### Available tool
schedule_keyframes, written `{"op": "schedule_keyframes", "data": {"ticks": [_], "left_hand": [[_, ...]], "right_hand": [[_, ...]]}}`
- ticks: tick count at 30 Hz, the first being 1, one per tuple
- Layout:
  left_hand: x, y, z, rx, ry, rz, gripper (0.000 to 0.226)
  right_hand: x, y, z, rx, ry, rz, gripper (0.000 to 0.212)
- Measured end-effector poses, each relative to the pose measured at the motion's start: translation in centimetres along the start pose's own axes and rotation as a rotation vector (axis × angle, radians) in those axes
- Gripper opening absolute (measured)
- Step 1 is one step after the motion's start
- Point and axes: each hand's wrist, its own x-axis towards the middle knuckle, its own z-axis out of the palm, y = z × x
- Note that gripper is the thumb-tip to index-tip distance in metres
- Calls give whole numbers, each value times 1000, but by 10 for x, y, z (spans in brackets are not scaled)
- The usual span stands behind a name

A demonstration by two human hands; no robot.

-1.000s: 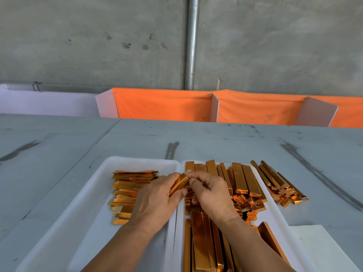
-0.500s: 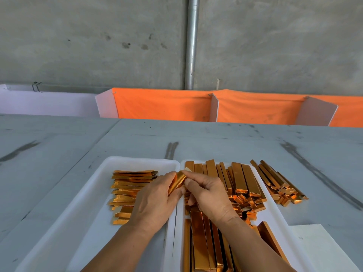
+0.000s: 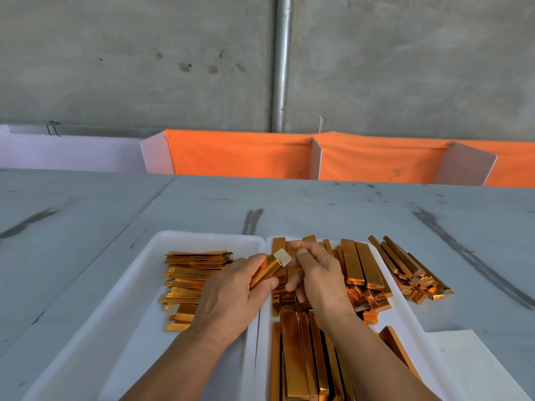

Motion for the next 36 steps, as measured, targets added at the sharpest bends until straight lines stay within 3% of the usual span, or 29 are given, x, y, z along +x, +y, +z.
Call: {"op": "schedule_keyframes", "data": {"ticks": [8, 28, 36], "left_hand": [[-1, 1, -2, 4, -8, 22, 47], [-1, 0, 0, 43, -16, 47, 42], [-1, -1, 1, 50, -16, 61, 42]], "right_hand": [[1, 1, 0, 137, -132, 172, 25], [4, 9, 1, 77, -133, 27, 9], [3, 5, 0, 99, -120, 48, 10]]}}
